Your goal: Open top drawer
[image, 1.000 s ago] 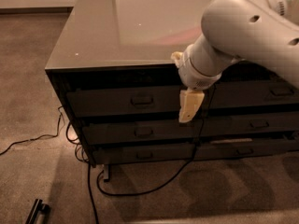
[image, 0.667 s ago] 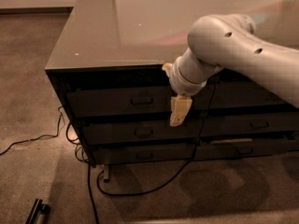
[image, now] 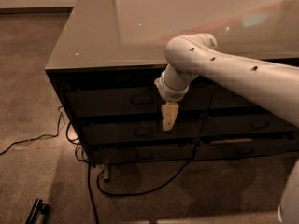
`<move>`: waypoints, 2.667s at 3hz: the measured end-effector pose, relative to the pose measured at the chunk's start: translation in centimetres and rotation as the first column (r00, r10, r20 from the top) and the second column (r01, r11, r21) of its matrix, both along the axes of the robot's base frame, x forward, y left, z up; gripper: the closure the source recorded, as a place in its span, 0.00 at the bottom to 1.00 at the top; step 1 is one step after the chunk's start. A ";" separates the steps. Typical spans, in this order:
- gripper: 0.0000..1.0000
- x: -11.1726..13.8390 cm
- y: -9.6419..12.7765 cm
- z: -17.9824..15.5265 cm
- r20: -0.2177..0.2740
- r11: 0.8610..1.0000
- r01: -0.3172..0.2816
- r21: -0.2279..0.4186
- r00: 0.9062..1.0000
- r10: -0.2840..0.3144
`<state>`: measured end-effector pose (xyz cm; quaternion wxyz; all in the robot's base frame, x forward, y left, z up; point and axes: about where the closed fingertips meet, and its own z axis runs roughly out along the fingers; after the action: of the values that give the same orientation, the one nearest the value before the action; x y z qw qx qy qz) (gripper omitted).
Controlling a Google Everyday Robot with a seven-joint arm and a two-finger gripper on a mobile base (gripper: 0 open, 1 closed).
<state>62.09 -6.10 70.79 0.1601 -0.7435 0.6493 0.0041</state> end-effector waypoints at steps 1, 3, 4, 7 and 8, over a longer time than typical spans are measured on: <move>0.00 0.2 -0.2 -0.6 -0.009 1.000 0.006 0.002 1.000 -0.006; 0.00 3.2 -3.0 -7.3 -0.119 0.995 0.097 0.010 0.988 -0.096; 0.00 4.0 -3.5 -8.7 -0.139 0.993 0.119 0.007 0.983 -0.117; 0.00 3.7 -2.5 -3.7 -0.013 0.992 0.115 0.055 0.993 -0.114; 0.00 3.5 -2.0 -0.8 0.047 0.992 0.101 0.077 0.993 -0.105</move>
Offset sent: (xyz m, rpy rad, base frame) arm 0.0310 -0.0281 -0.0817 0.0375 0.1342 -0.1001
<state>65.60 -8.09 69.95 0.2043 -0.7024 0.6818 0.0012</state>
